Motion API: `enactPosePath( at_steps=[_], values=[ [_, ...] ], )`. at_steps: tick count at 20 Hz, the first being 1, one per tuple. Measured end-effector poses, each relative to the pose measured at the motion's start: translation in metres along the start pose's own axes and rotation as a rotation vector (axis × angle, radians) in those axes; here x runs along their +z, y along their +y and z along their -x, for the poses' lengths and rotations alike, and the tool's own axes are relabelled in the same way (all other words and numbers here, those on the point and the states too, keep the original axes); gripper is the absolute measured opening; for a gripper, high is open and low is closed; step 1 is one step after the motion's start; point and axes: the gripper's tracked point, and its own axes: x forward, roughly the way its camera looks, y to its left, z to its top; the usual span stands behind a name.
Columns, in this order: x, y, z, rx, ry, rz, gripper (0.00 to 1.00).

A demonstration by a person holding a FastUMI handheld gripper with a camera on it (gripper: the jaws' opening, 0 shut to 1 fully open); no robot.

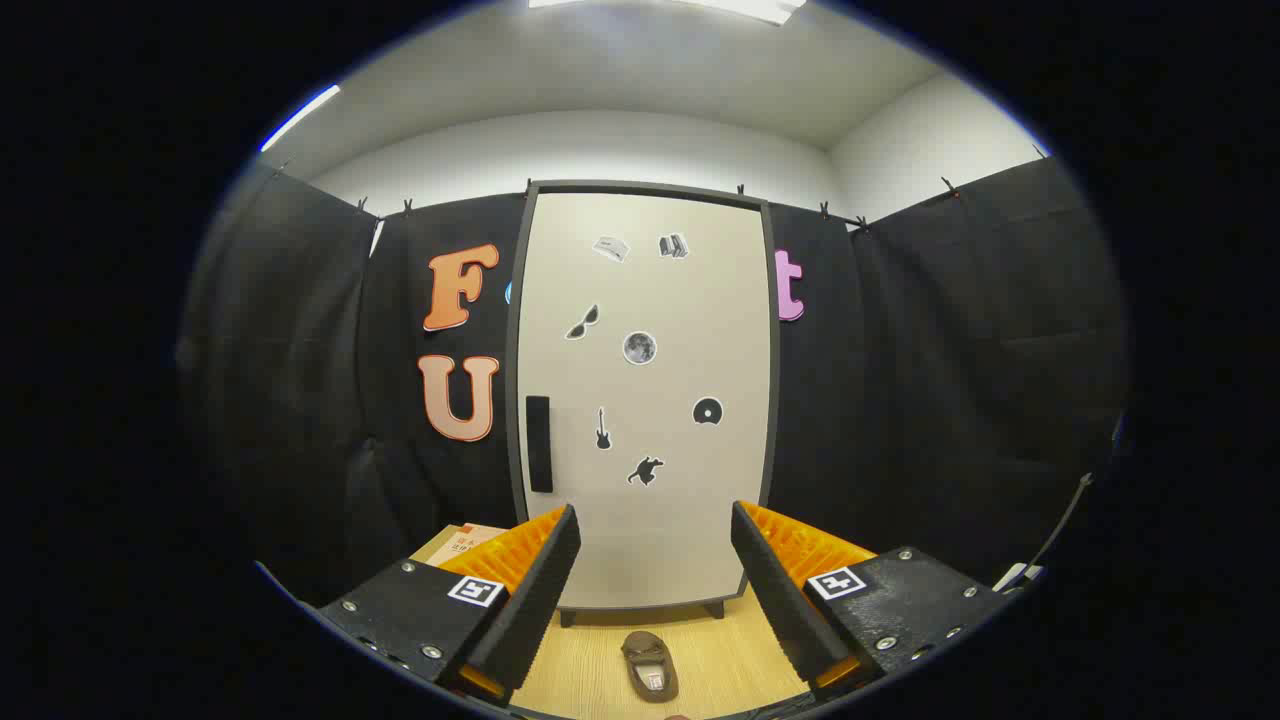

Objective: Open the shoe cabinet door, grab the shoes and put them into the shoe cabinet, then close the shoe cabinet door.

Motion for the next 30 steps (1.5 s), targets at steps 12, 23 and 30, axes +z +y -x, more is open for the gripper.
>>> enactPosePath(
  at_steps=[12,23,30],
  values=[
    [-0.004,0.002,-0.008,0.007,0.023,-0.004,0.95],
    [-0.006,0.031,-0.033,0.054,0.028,-0.029,0.95],
    [-0.017,0.080,-0.084,0.123,0.048,-0.044,0.95]
  ],
)
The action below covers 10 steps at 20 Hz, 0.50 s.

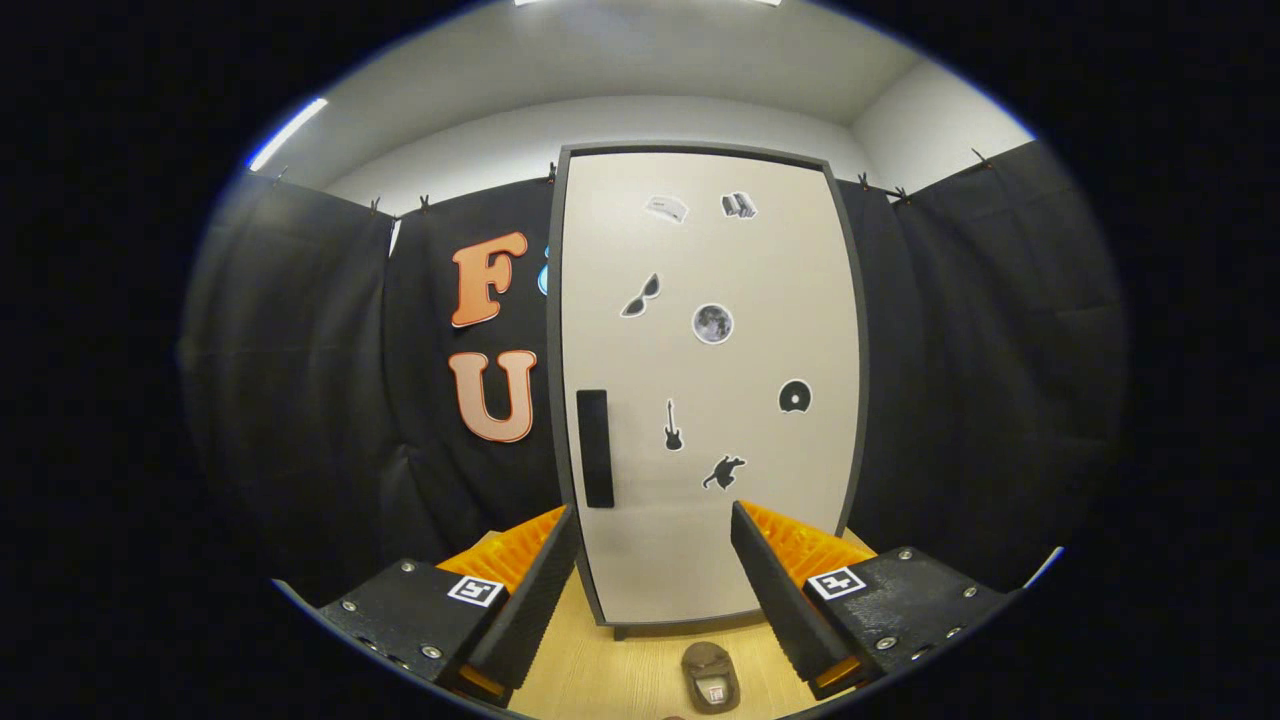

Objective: Open the shoe cabinet door, grab the shoes and put them into the shoe cabinet, then close the shoe cabinet door.

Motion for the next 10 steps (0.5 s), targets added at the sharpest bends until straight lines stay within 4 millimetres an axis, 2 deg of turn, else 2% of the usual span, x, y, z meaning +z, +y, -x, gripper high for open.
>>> enactPosePath(
  at_steps=[3,7,10],
  values=[
    [-0.008,0.015,-0.027,0.018,0.019,-0.003,0.95],
    [-0.009,0.033,-0.059,0.038,0.021,-0.009,0.95],
    [-0.012,0.043,-0.091,0.046,0.029,-0.012,0.95]
  ],
)
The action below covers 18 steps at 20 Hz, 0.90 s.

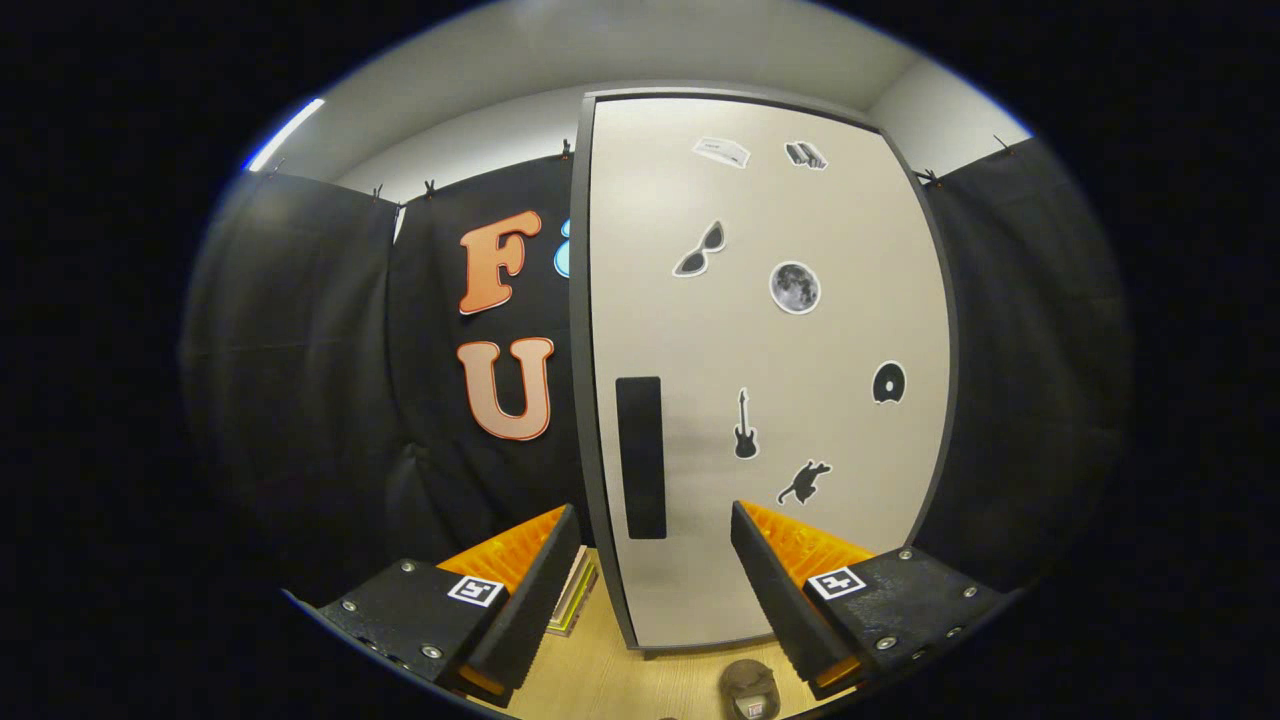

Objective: Open the shoe cabinet door, grab the shoes and put them into the shoe cabinet, then close the shoe cabinet door.

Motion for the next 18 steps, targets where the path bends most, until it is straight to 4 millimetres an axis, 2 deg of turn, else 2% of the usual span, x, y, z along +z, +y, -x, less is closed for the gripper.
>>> enactPosePath(
  at_steps=[6,9,12,14,18],
  values=[
    [-0.002,0.003,-0.049,-0.007,0.012,-0.002,0.95],
    [-0.002,0.006,-0.066,-0.003,0.005,-0.012,0.95],
    [0.000,0.006,-0.077,-0.015,-0.009,0.004,0.90],
    [0.001,0.009,-0.081,-0.010,-0.013,0.022,0.82],
    [0.002,0.005,-0.083,-0.030,-0.025,0.038,0.43]
  ],
)
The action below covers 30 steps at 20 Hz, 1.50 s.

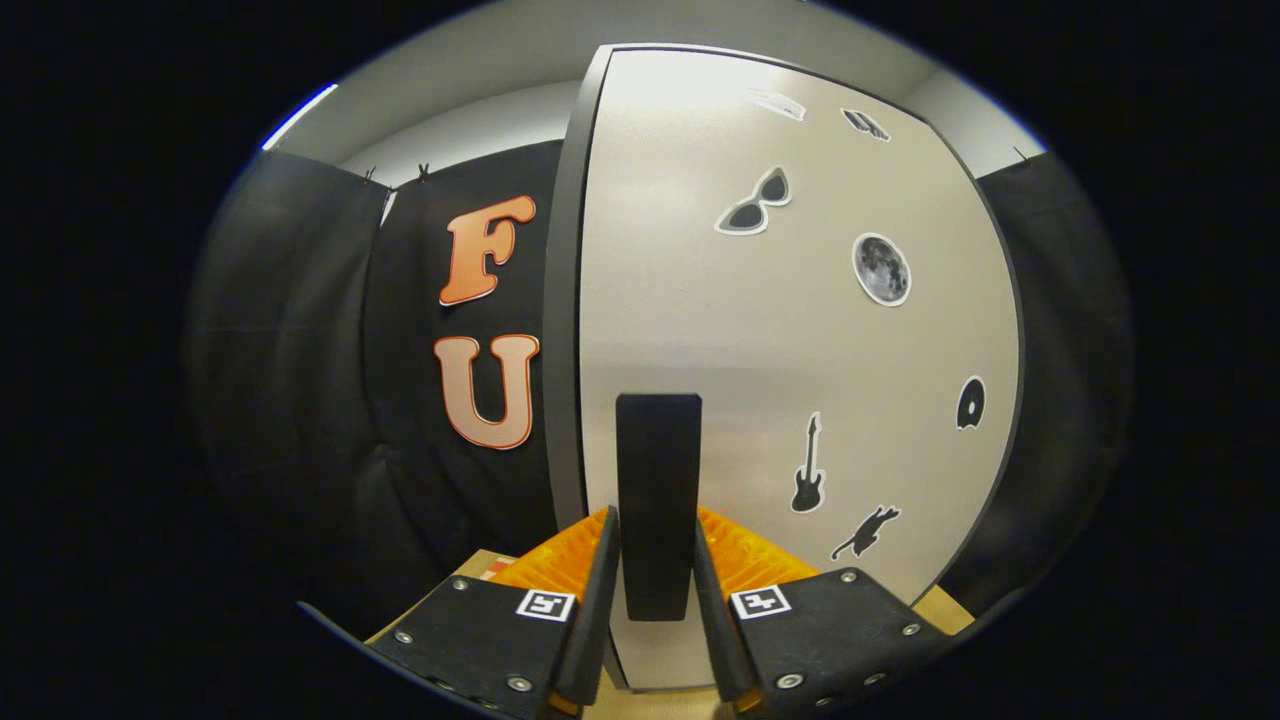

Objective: Open the shoe cabinet door, grab the shoes and put them into the shoe cabinet, then close the shoe cabinet door.

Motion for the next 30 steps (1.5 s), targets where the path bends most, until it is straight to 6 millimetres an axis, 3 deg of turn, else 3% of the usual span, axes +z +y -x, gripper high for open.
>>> enactPosePath(
  at_steps=[1,9,12,21,30],
  values=[
    [0.000,-0.001,0.002,0.003,0.007,-0.015,0.37],
    [0.000,-0.002,0.019,0.007,0.066,-0.045,0.29],
    [0.001,-0.006,0.035,0.001,0.073,-0.045,0.25],
    [0.005,-0.028,0.077,-0.059,0.069,-0.066,0.22],
    [0.003,-0.052,0.103,-0.086,0.069,-0.069,0.22]
  ],
)
